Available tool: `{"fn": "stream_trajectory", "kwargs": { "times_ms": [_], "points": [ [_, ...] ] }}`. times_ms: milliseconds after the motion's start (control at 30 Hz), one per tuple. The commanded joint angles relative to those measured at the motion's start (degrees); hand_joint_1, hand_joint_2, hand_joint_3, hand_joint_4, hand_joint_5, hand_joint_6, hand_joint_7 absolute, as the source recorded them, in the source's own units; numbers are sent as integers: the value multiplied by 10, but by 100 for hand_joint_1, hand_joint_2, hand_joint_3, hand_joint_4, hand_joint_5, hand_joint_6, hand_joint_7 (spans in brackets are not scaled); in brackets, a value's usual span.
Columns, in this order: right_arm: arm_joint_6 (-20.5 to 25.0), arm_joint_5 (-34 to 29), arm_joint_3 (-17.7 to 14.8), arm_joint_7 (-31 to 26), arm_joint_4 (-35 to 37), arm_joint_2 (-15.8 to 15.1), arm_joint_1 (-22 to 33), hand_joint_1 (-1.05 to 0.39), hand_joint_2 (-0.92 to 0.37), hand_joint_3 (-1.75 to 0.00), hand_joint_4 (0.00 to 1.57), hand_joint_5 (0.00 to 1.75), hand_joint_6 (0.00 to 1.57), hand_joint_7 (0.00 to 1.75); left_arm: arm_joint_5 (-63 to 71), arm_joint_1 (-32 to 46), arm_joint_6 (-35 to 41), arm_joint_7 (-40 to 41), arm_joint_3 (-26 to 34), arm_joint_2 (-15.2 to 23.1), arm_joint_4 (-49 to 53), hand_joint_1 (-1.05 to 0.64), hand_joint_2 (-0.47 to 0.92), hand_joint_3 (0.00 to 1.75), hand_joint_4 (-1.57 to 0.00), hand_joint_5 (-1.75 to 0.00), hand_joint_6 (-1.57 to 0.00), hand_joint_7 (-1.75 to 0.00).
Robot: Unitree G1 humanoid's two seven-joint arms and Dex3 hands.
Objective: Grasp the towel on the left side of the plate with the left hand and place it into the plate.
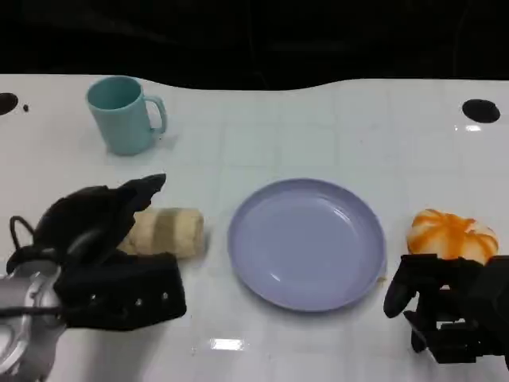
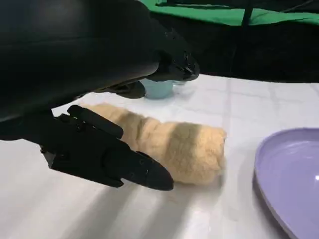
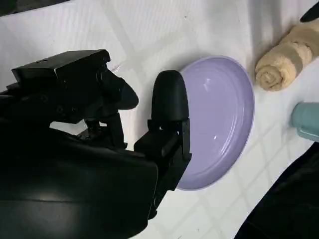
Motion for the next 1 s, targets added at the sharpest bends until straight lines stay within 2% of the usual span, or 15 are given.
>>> {"fn": "stream_trajectory", "kwargs": {
  "times_ms": [33,300,433,733,833,900,933,1000],
  "points": [
    [1,1,-1,-3,-7,-3,4,9,-72,-92,66,168,68,144,36,-50,24,-6,-35,9,58,-50,84,0,-24,-16,-21,-1],
    [-6,-1,1,-4,-9,-5,7,8,-71,-92,66,165,68,144,60,-127,7,12,-92,-1,179,-47,82,0,-32,-14,-25,-2],
    [-5,-1,1,-4,-13,-6,8,8,-70,-93,66,165,68,143,59,-164,14,4,-115,-15,244,-48,83,0,-33,-11,-26,-1],
    [-3,3,-2,-1,-22,-7,14,8,-70,-94,67,166,69,143,47,-247,-32,22,-156,-54,447,-47,84,1,-40,-8,-31,-1],
    [-4,4,-3,-2,-23,-7,15,9,-69,-95,66,166,69,143,47,-268,-47,29,-170,-66,505,-42,88,2,-47,-9,-33,-2],
    [-1,5,-3,-2,-25,-6,16,9,-69,-96,67,166,69,144,45,-276,-59,40,-175,-71,533,-37,91,2,-64,-16,-40,-4],
    [4,4,-3,-3,-28,-6,16,8,-68,-96,67,166,69,144,42,-279,-66,45,-176,-73,546,-34,92,6,-70,-37,-52,-3],
    [9,3,-2,-5,-31,-5,17,8,-69,-96,67,166,68,144,36,-283,-78,56,-177,-76,563,-31,92,13,-80,-72,-86,-9]
  ]
}}
